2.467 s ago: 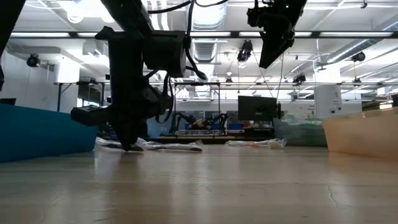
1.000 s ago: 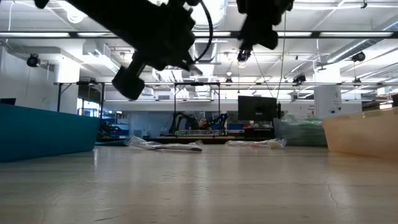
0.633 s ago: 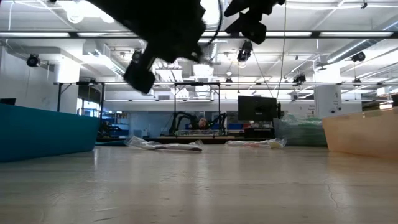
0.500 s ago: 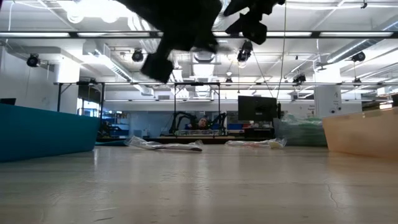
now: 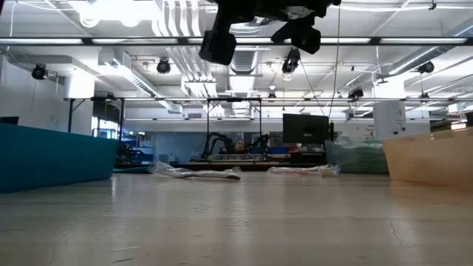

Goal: Pick & Place Toothbrushes
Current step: Put the purple toothbrush into the orange bin

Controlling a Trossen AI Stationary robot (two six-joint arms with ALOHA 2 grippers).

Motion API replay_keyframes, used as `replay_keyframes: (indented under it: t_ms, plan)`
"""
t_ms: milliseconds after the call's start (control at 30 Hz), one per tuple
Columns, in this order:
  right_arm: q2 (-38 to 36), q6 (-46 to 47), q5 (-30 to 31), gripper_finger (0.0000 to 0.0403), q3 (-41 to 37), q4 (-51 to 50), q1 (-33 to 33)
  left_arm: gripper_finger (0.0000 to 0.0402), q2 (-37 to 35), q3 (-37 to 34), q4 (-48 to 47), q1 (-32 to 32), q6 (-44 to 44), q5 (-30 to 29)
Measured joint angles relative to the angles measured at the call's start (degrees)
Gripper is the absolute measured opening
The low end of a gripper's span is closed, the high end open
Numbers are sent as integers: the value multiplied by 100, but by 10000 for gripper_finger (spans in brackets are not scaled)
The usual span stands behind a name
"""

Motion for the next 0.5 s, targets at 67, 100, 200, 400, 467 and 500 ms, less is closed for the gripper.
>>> replay_keyframes:
  t_ms: [67,100,200,400,467,500]
  plan:
    - [-2,72,-18,173,0,12,15,18,0,0,23,37,74,67]
    - [-2,109,-18,171,0,30,23,18,0,0,16,62,109,103]
    - [0,173,-21,169,0,41,35,18,0,0,7,143,176,232]
    - [2,266,-102,181,0,43,52,18,0,-4,6,282,174,219]
    - [0,288,-269,188,0,49,58,19,0,-4,10,305,213,196]
    - [0,289,-307,191,0,59,65,22,0,-4,12,307,278,208]
